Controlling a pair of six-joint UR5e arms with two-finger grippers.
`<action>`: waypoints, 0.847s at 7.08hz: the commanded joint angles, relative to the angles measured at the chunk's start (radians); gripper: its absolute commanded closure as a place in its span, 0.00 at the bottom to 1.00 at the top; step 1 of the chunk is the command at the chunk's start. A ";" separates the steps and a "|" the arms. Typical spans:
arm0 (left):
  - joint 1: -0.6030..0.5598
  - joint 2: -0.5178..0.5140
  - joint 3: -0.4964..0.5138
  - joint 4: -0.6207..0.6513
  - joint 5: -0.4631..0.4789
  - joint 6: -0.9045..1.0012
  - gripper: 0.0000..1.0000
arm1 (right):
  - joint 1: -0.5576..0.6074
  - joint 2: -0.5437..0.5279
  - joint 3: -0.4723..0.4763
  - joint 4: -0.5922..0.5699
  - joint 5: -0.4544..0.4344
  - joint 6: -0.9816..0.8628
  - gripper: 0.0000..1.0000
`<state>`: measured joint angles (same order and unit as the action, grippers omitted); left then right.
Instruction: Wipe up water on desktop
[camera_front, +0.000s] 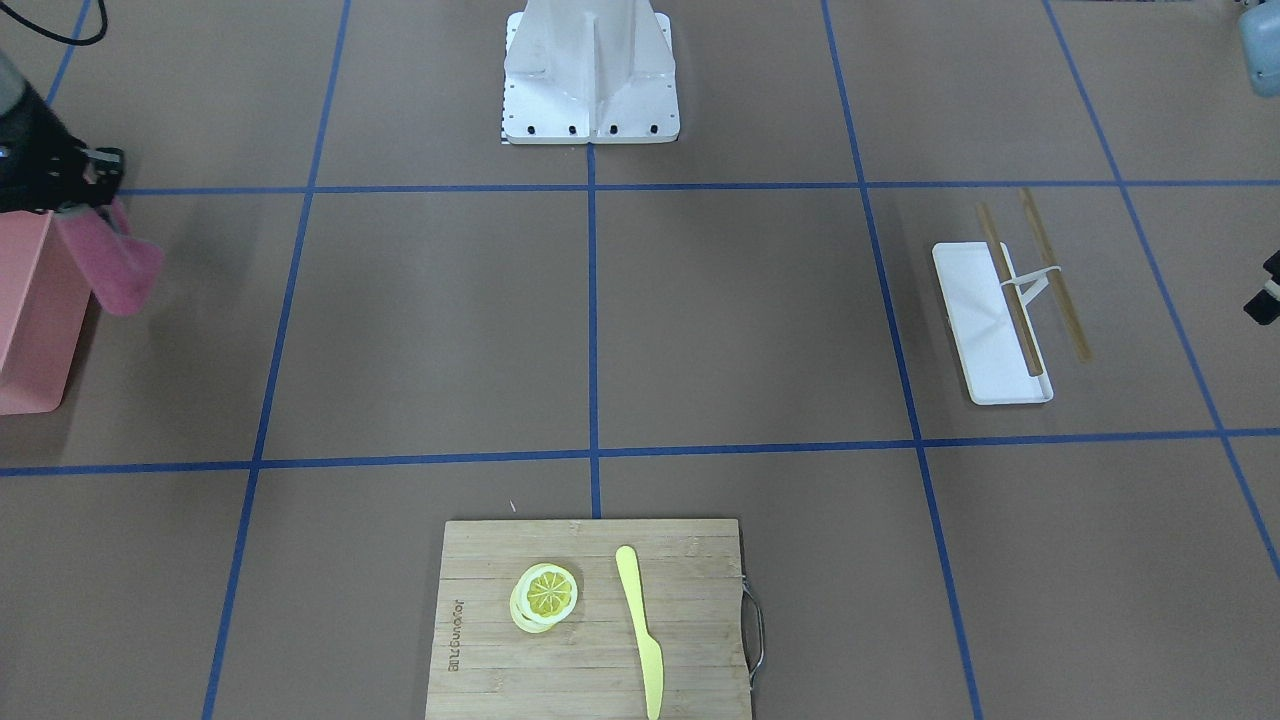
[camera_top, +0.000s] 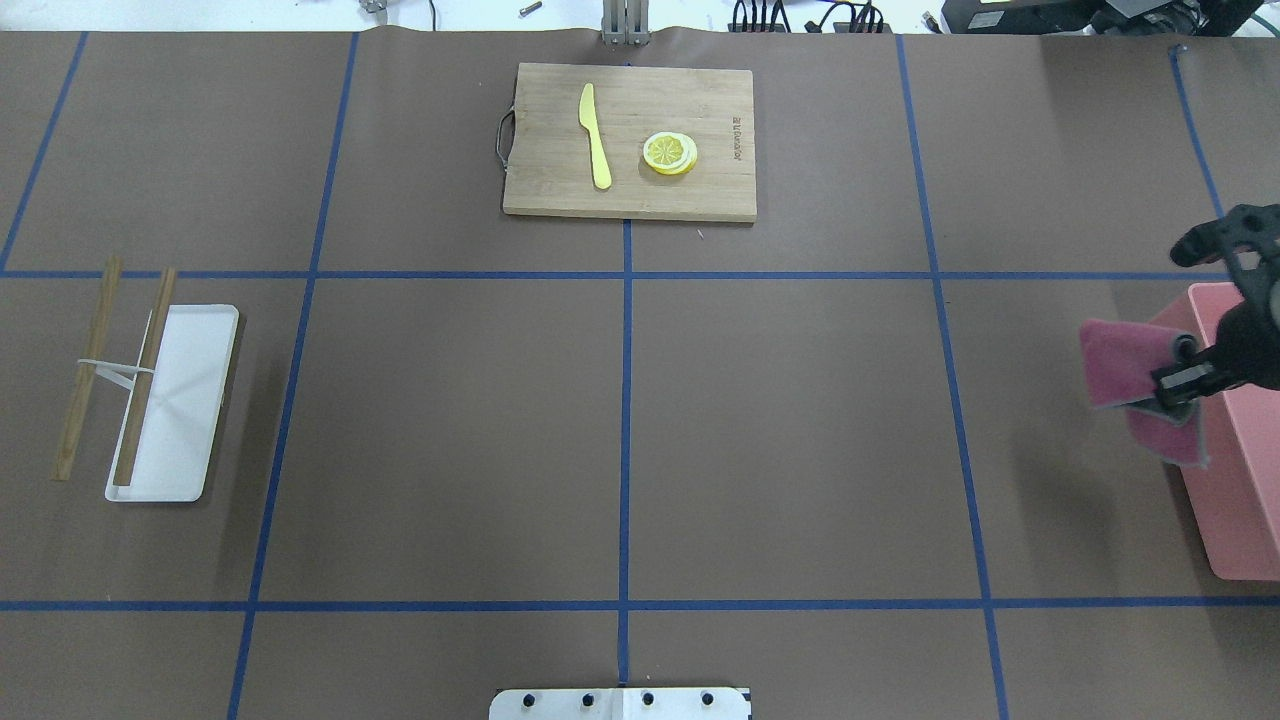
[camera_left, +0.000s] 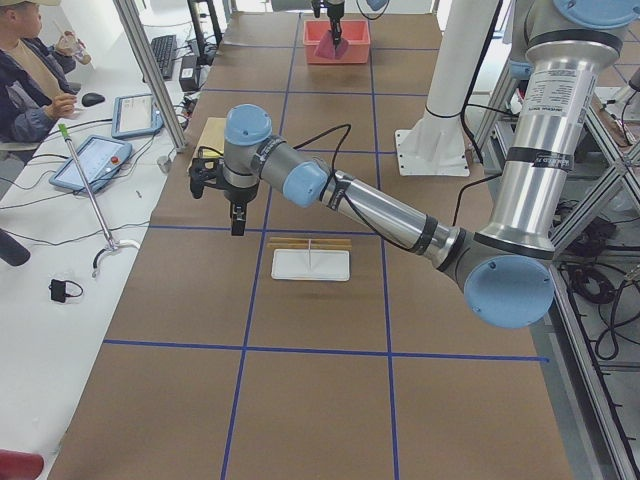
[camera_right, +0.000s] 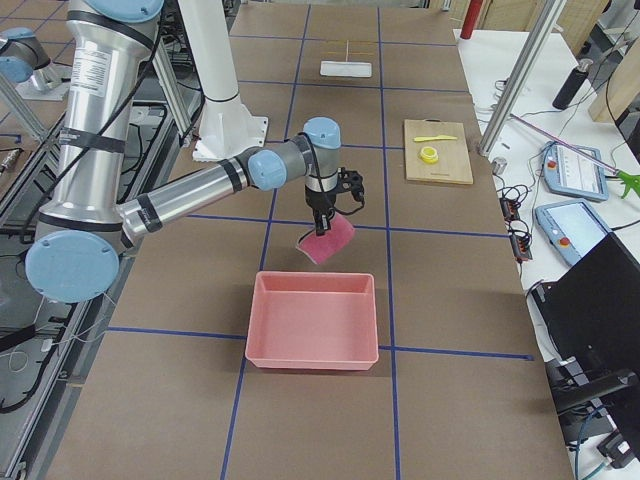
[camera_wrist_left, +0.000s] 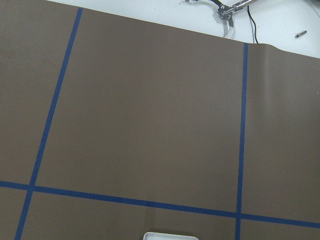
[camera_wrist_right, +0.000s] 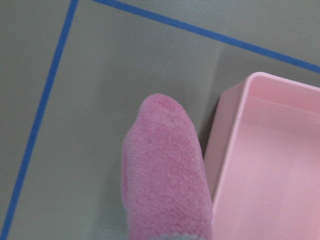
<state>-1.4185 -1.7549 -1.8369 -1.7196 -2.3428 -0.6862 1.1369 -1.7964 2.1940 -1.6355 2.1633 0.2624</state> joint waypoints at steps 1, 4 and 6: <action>0.001 -0.001 -0.001 0.000 0.000 -0.006 0.02 | 0.240 -0.014 -0.007 -0.169 0.013 -0.371 1.00; 0.006 -0.009 0.005 0.000 0.002 -0.007 0.02 | 0.264 -0.012 -0.071 -0.188 0.015 -0.427 0.00; 0.004 -0.006 0.004 -0.002 0.005 -0.006 0.02 | 0.264 0.014 -0.079 -0.188 0.029 -0.424 0.00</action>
<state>-1.4132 -1.7629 -1.8326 -1.7200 -2.3401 -0.6929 1.3997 -1.7997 2.1230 -1.8230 2.1821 -0.1618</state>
